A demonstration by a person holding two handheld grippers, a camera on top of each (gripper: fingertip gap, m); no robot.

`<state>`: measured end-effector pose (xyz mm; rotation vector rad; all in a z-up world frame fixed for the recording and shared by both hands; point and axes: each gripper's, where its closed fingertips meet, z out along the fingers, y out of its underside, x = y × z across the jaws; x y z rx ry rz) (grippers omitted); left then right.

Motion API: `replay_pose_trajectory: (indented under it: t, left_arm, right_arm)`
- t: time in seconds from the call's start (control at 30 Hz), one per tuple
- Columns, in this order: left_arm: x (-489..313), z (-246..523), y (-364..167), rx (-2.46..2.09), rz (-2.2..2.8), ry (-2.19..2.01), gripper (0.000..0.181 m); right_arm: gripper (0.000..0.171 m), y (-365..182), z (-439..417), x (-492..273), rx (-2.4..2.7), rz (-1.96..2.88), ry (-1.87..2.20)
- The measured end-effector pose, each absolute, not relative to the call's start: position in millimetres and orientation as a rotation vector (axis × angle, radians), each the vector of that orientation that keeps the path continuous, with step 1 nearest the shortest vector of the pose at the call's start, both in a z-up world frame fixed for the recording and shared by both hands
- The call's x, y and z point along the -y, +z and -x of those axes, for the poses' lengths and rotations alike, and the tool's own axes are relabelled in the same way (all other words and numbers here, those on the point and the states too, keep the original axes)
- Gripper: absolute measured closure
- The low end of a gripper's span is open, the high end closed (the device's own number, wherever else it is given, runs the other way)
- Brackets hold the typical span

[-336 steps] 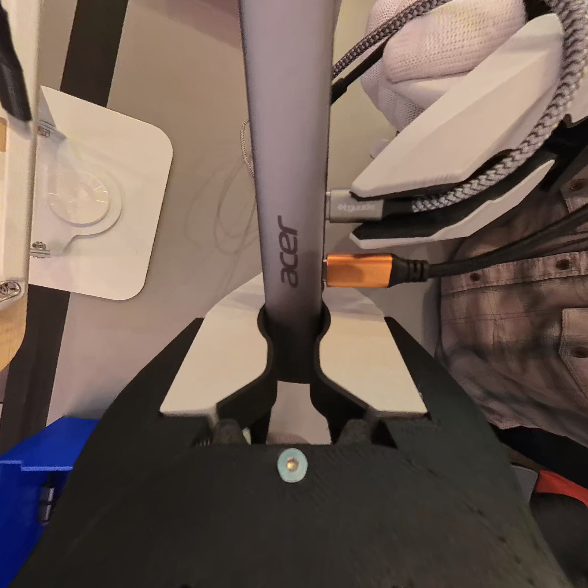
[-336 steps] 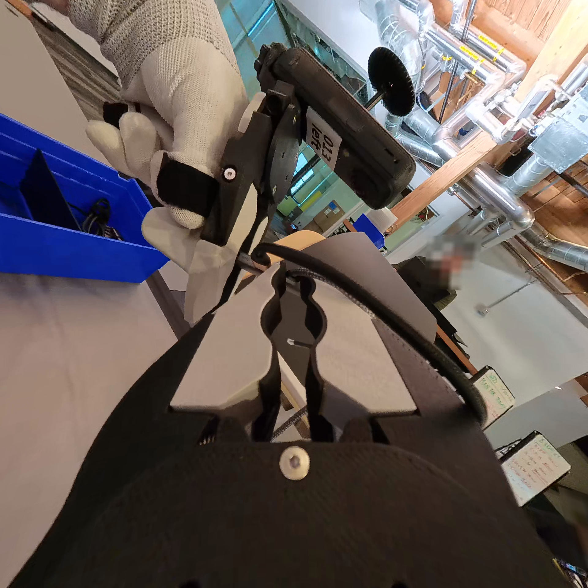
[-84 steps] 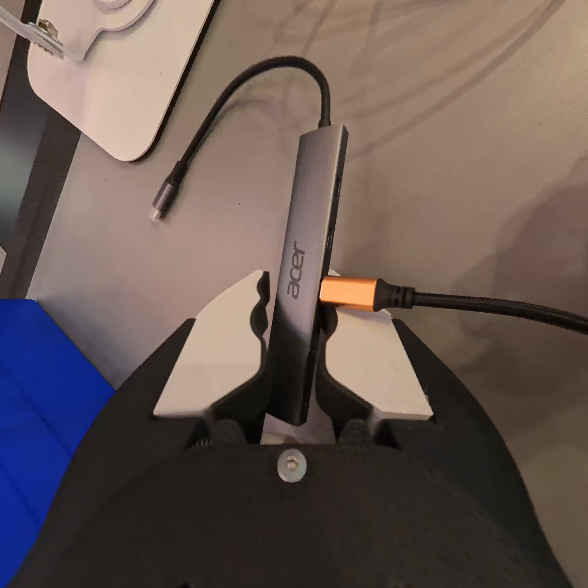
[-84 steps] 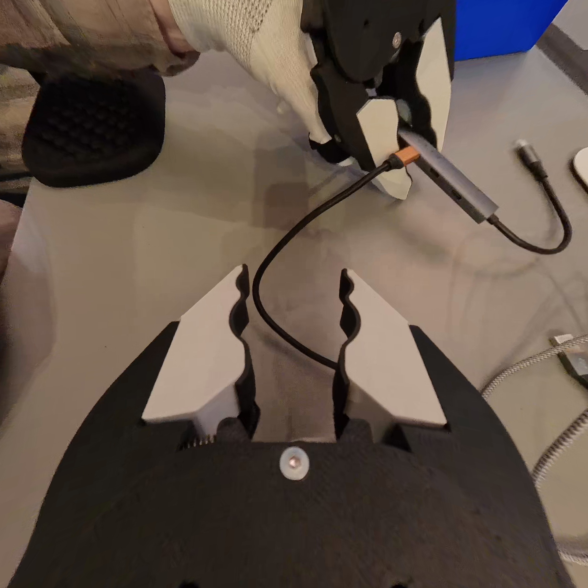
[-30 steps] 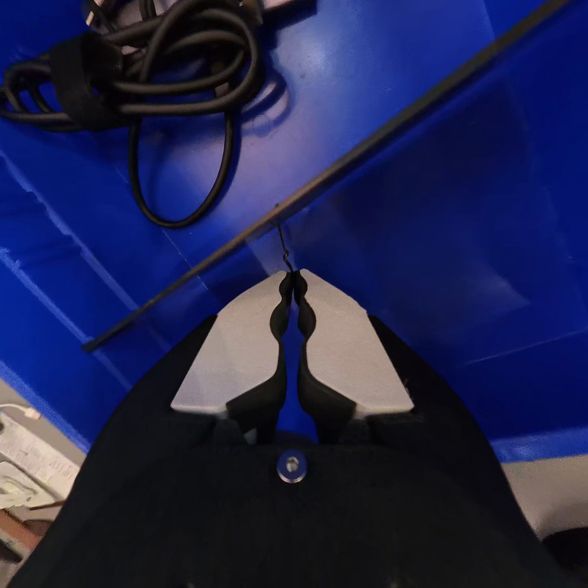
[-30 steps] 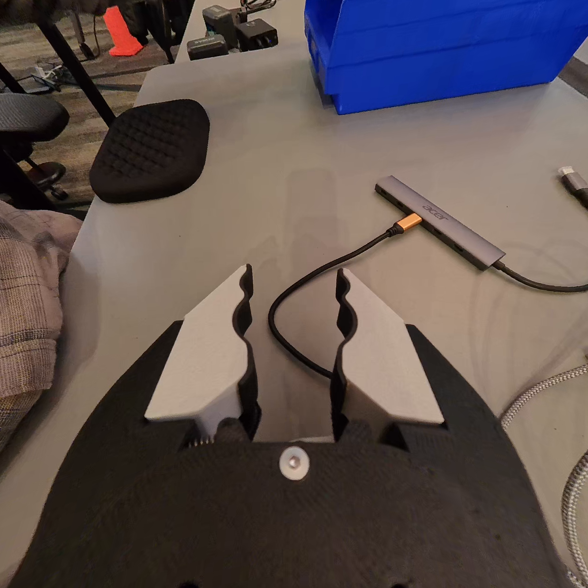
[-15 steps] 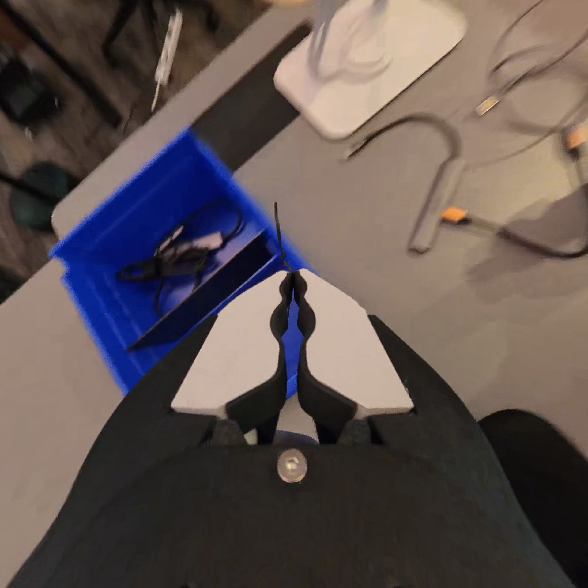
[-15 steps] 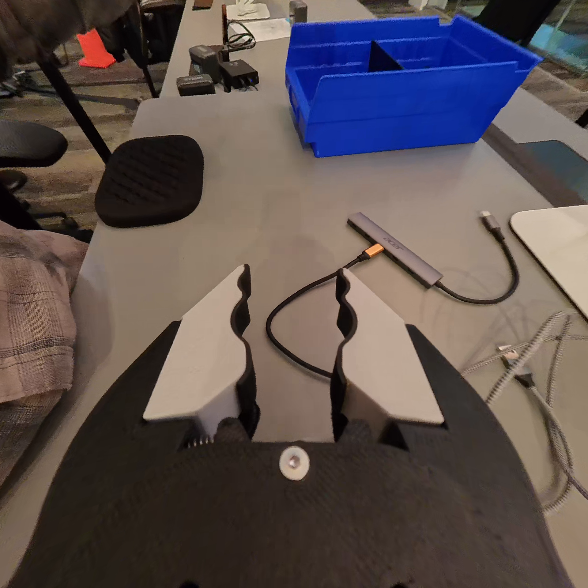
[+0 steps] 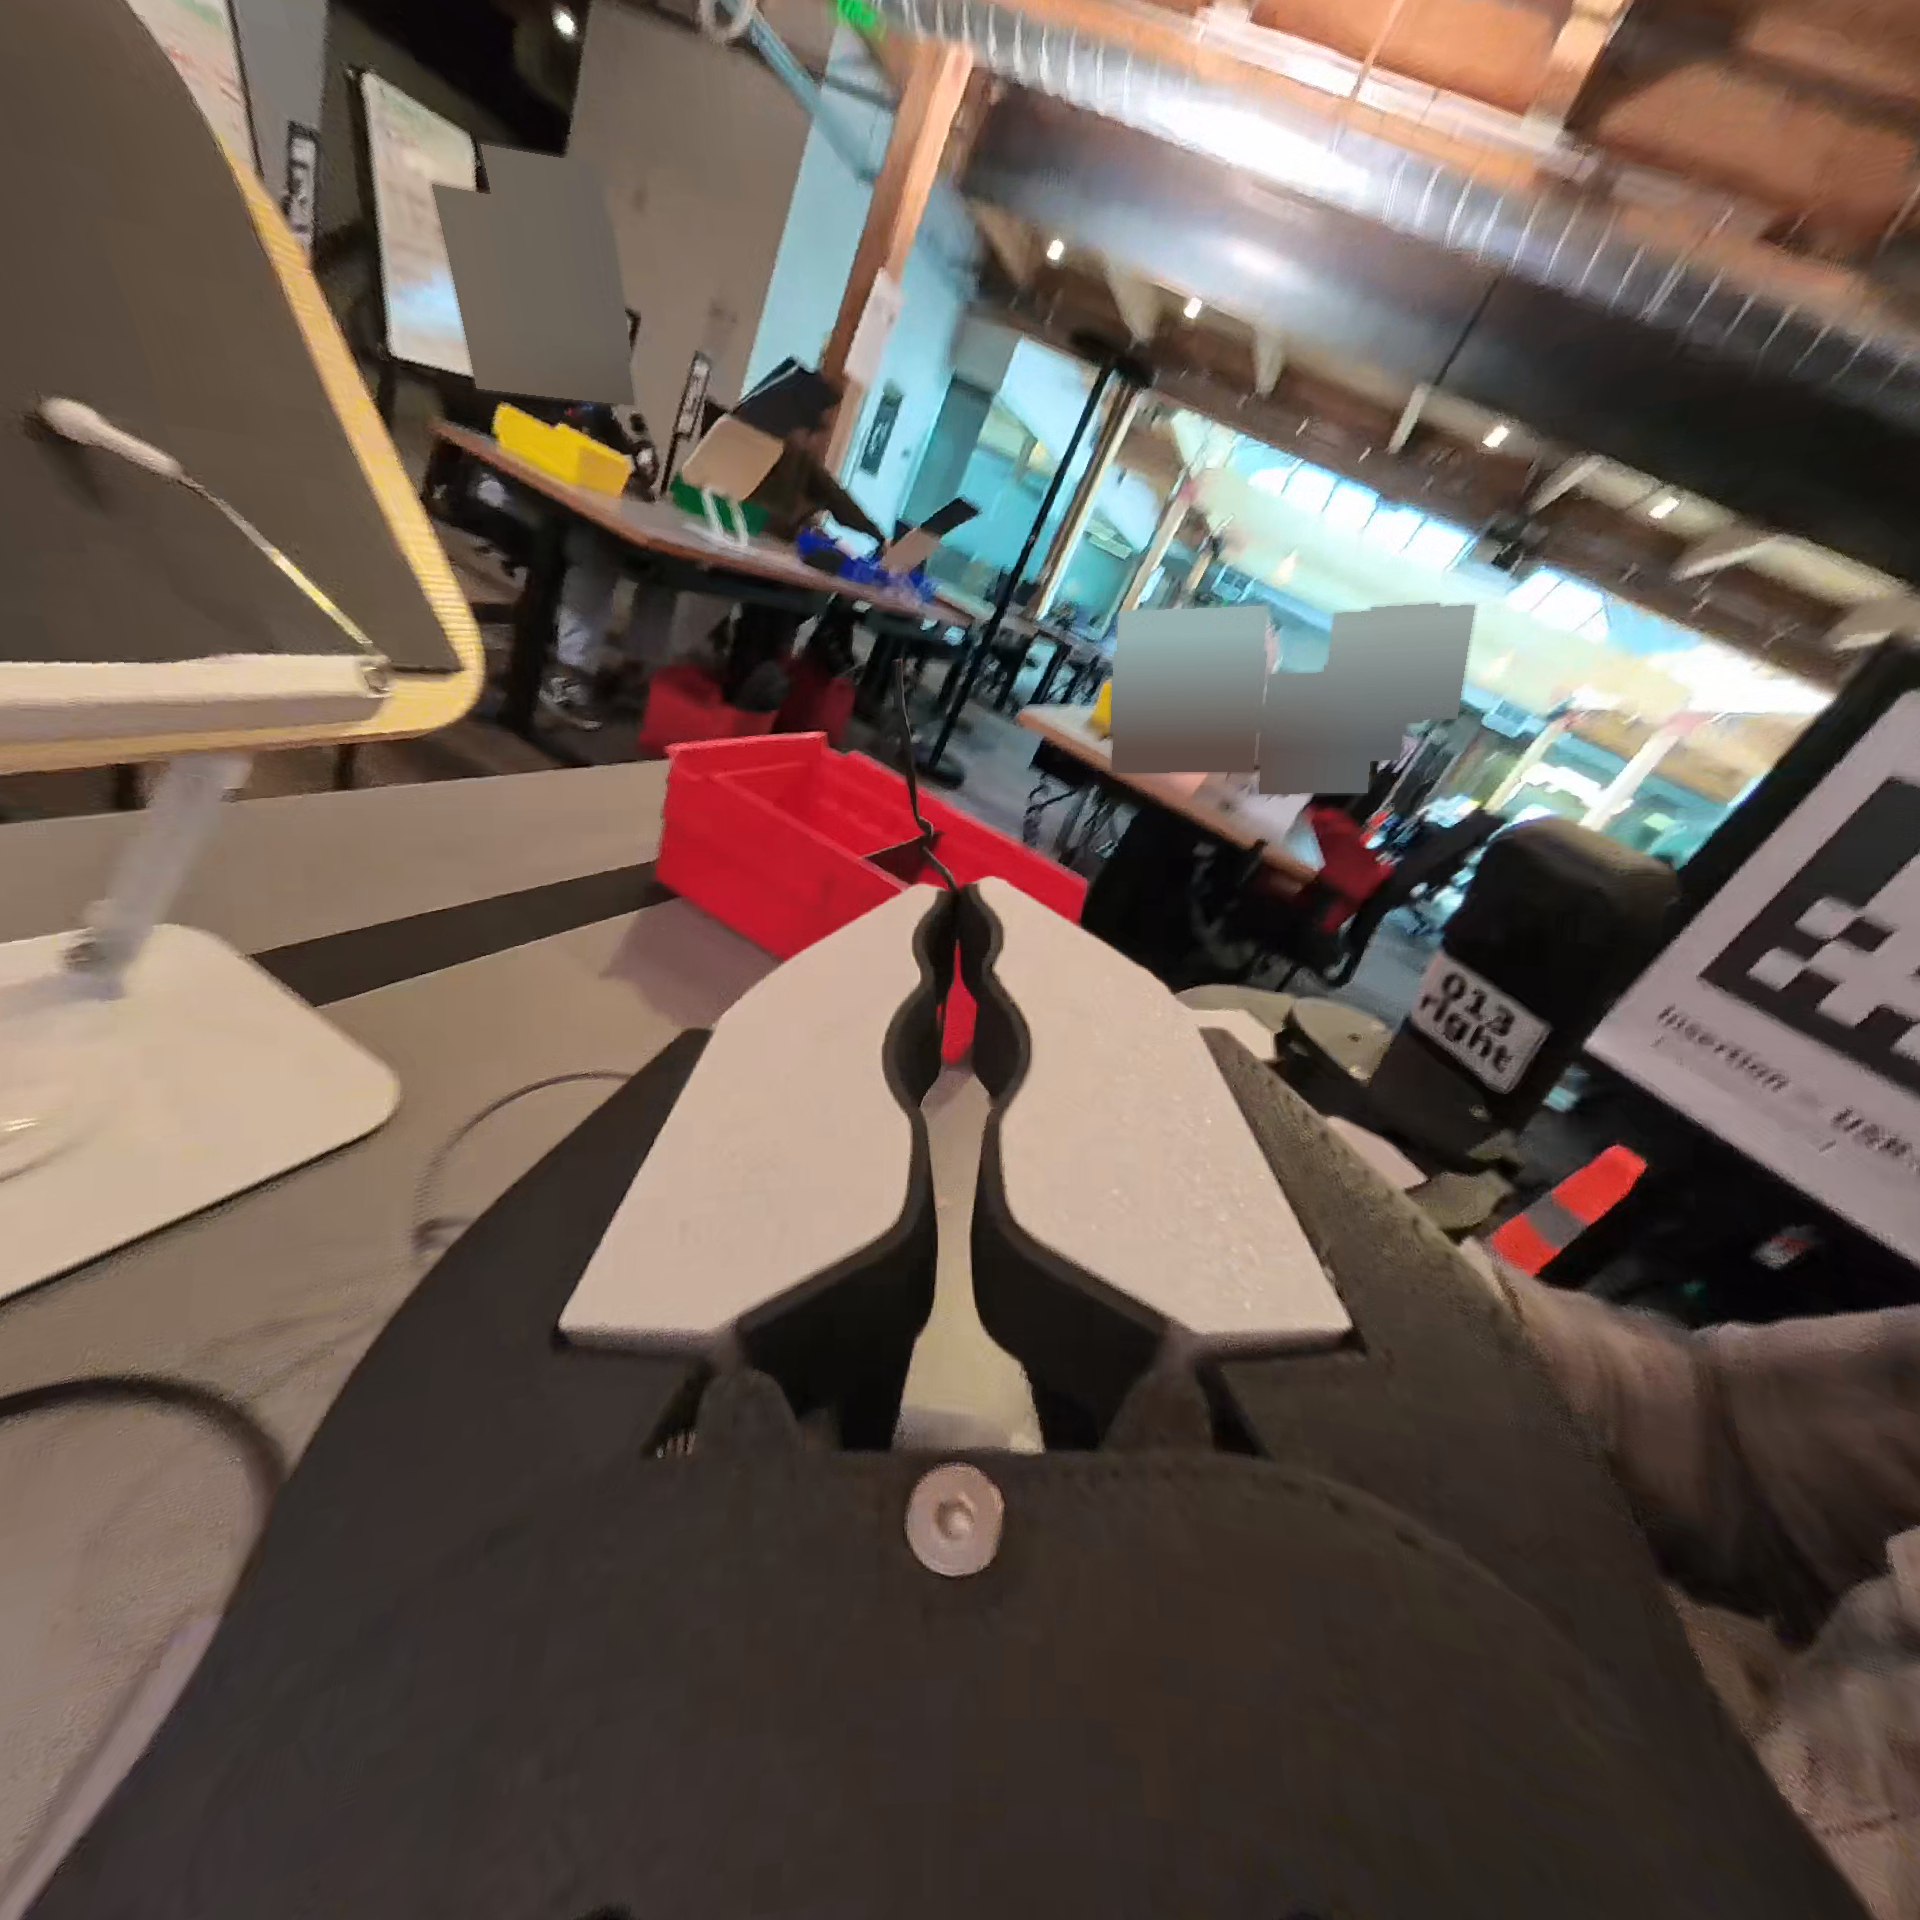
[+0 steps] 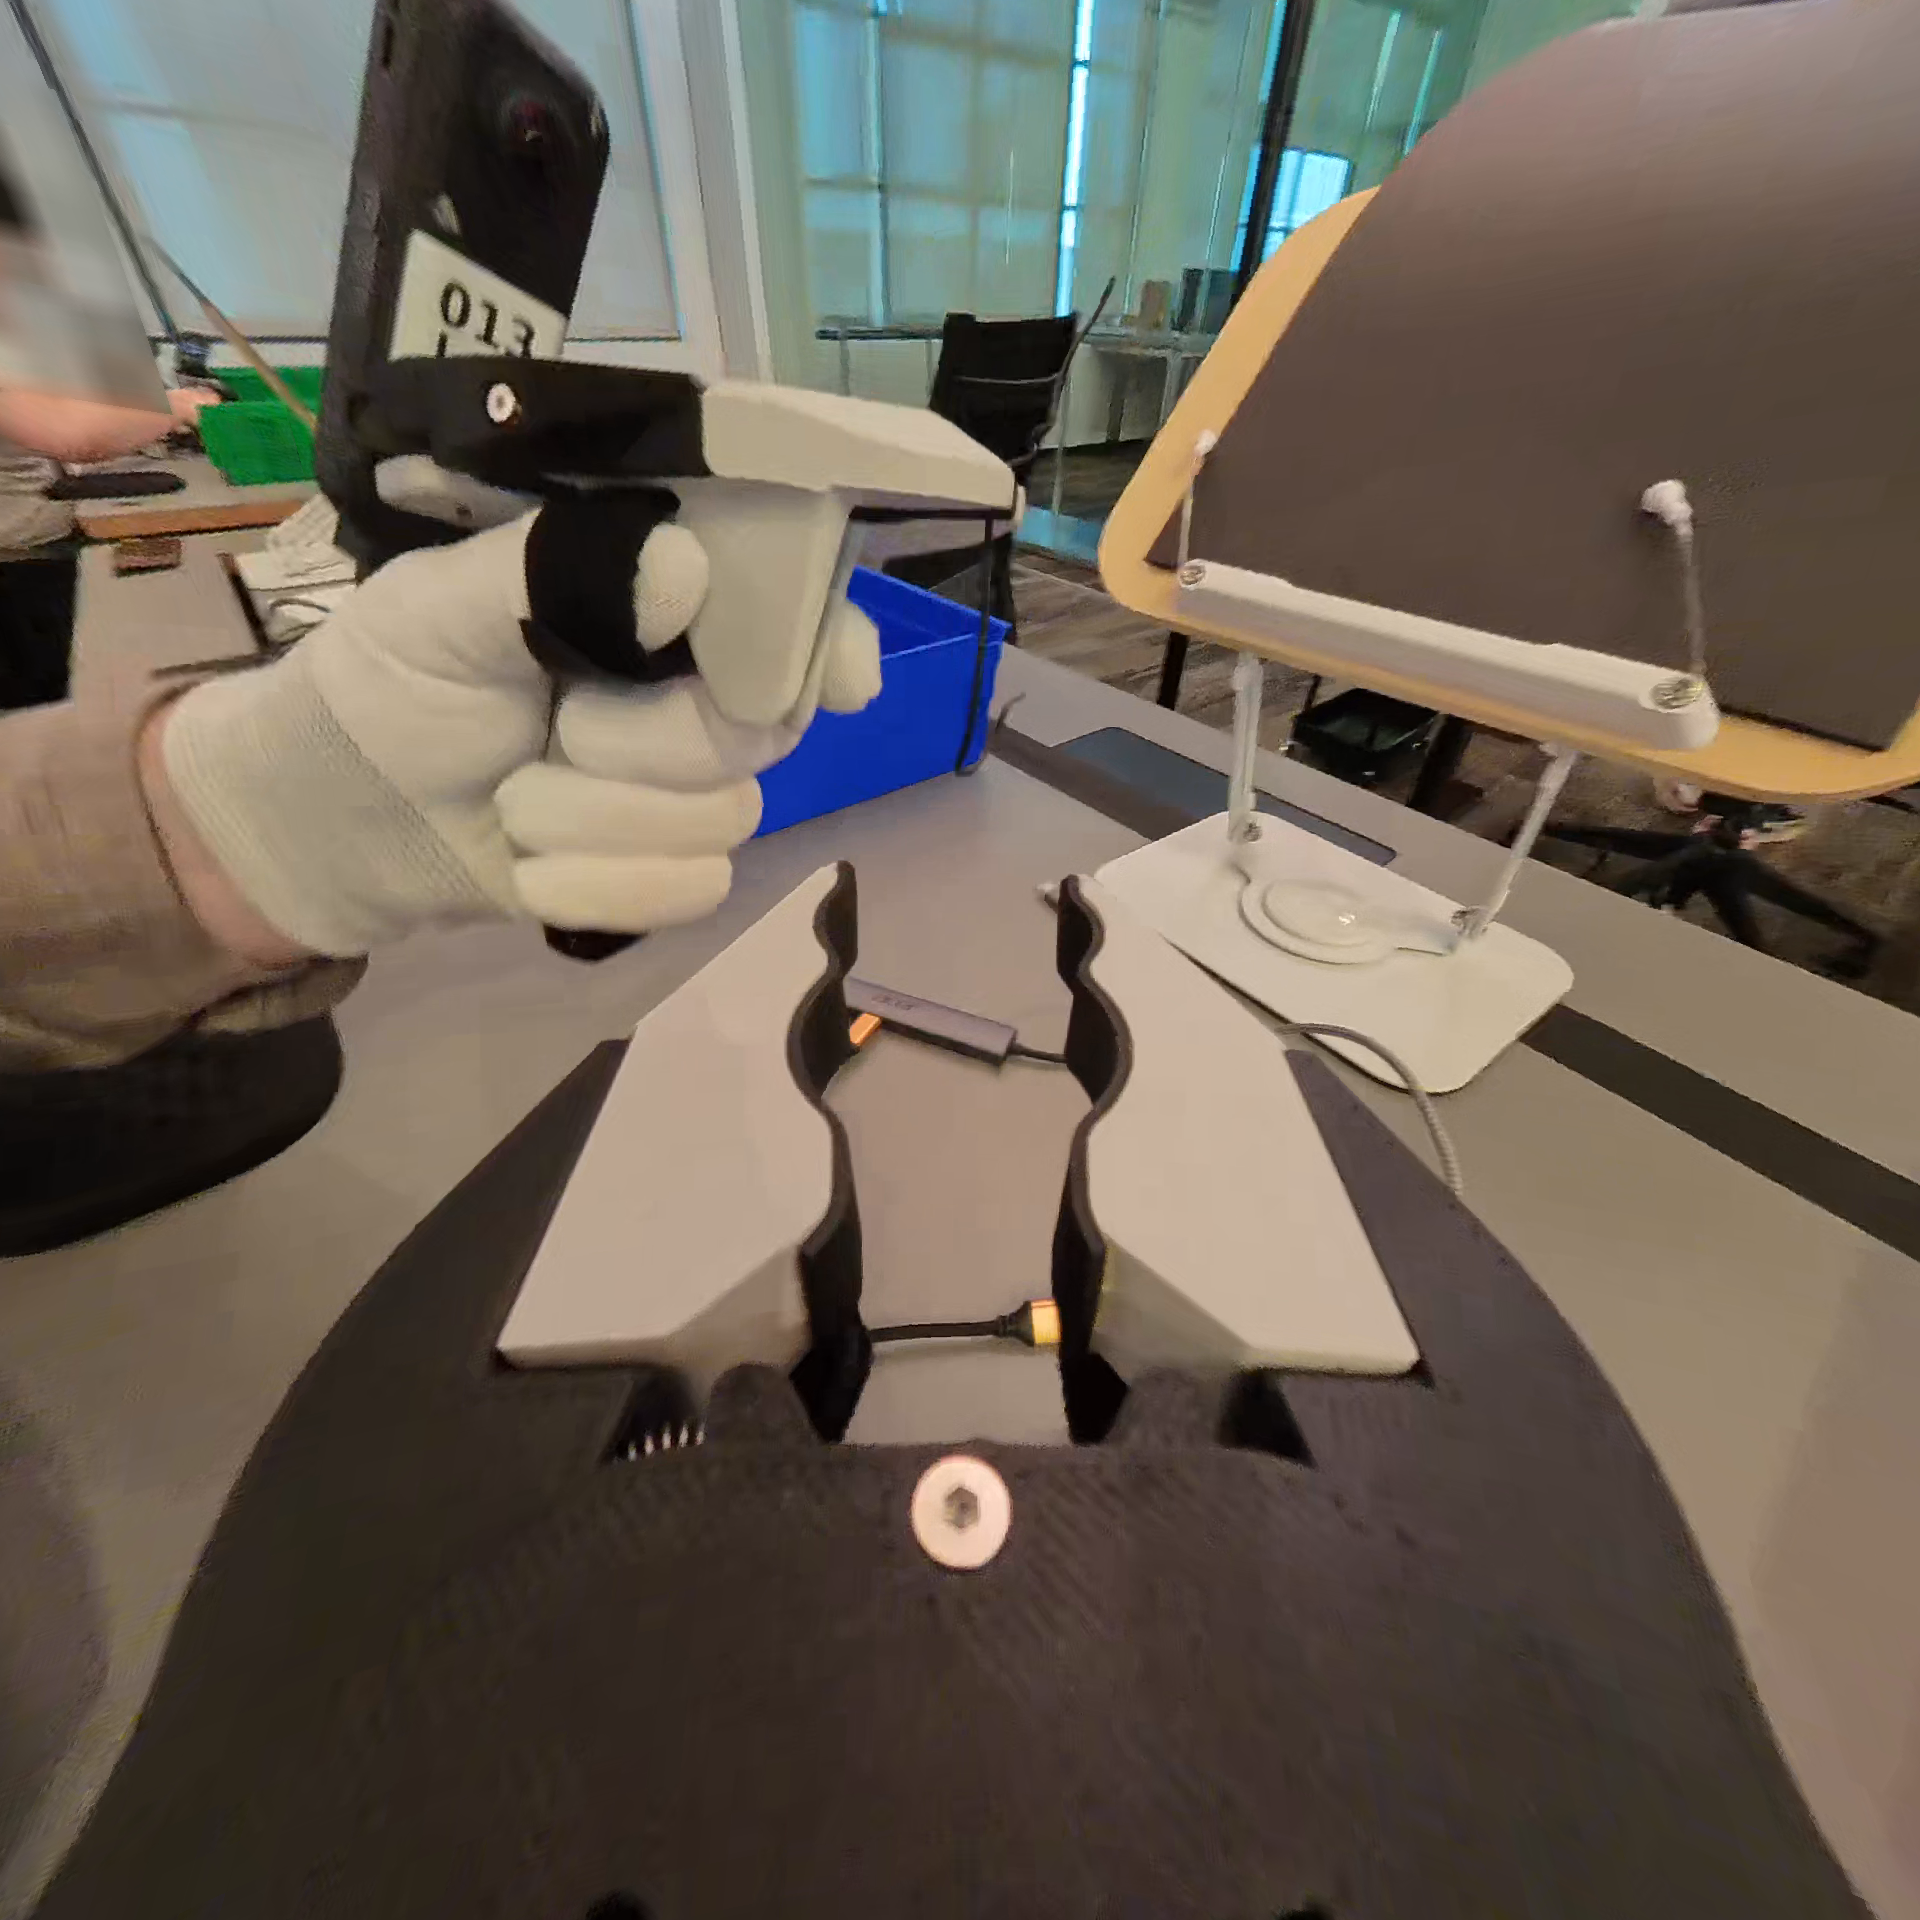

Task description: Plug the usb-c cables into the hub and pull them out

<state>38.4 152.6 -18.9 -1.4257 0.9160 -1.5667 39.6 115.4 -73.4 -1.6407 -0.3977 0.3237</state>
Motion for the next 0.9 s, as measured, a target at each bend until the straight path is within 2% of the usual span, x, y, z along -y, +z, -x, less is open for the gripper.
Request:
replay_pose_trajectory:
  t: [0.17, 0.27, 0.3, 0.5, 0.63, 0.8, 0.9]
  left_arm:
    - [-129, -63, -22, -0.863, 1.398, -1.747, 0.181]
    - [-120, -69, -29, -0.834, 1.407, -1.767, 0.181]
    - [-120, -69, -30, -0.817, 1.411, -1.774, 0.181]
    - [-122, -65, -36, -0.755, 1.429, -1.759, 0.179]
    - [-140, -42, -32, -0.879, 1.345, -1.363, 0.151]
    - [-126, -32, -27, -1.385, 0.851, -0.420, 0.139]
    - [-123, -43, -47, -1.610, 0.694, -0.155, 0.135]
  right_arm:
    - [0.143, -67, -55, -123, 0.352, 1.629, 0.217]
    - [0.157, -69, -56, -127, 0.358, 1.624, 0.210]
    - [0.171, -71, -56, -128, 0.355, 1.624, 0.220]
    - [0.171, -74, -56, -123, 0.361, 1.627, 0.303]
    - [0.171, -79, -59, -117, 0.398, 1.706, 0.481]
    - [0.171, -94, -57, -104, 0.539, 1.844, 0.617]
    - [0.171, -96, -47, -96, 0.633, 1.872, 0.653]
